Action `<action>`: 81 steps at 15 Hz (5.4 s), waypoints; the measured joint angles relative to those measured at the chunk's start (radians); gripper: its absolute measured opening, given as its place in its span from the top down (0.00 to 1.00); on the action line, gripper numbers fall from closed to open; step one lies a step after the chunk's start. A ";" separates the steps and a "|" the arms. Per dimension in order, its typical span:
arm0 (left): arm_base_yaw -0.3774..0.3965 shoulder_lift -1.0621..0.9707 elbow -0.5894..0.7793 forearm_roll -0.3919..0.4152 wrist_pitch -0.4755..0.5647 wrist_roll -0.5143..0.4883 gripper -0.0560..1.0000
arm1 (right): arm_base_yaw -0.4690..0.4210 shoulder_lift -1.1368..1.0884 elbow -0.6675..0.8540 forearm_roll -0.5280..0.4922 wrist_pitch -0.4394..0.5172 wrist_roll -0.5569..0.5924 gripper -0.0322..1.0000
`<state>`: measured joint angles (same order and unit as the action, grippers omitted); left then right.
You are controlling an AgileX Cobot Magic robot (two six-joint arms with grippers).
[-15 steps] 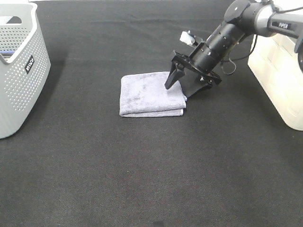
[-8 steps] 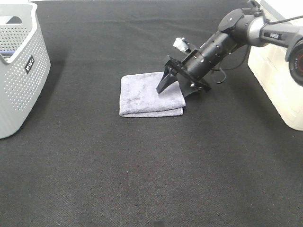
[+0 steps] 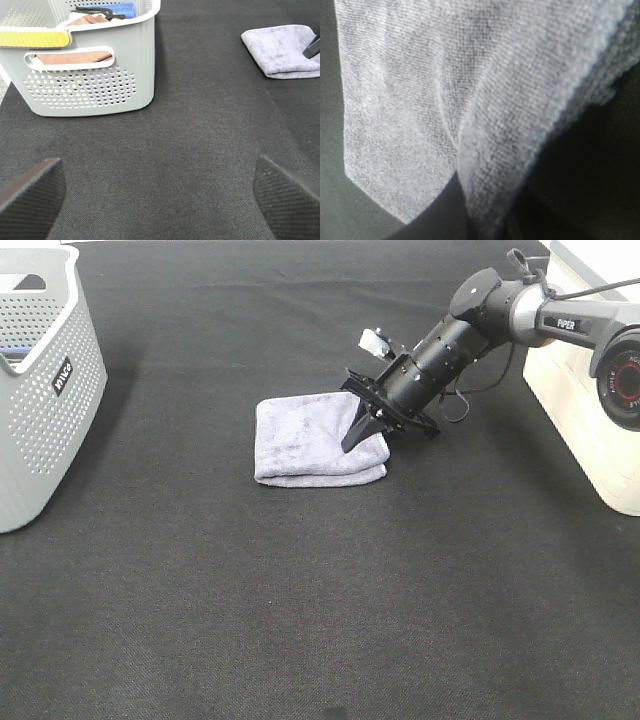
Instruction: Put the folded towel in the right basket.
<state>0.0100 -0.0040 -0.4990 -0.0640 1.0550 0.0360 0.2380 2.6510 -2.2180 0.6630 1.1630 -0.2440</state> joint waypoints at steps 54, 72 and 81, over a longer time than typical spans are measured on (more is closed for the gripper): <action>0.000 0.000 0.000 0.000 0.000 0.000 0.03 | -0.145 -0.722 0.095 -0.537 0.057 0.185 0.23; 0.000 0.000 0.000 0.000 0.000 0.000 0.03 | -0.145 -1.982 1.557 -0.643 0.058 0.271 0.23; 0.000 0.000 0.000 0.000 0.000 0.000 0.03 | -0.145 -2.572 1.712 -0.606 -0.095 0.198 0.23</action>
<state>0.0100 -0.0040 -0.4990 -0.0640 1.0550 0.0360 0.0930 0.0790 -0.5060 0.0570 1.0680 -0.0460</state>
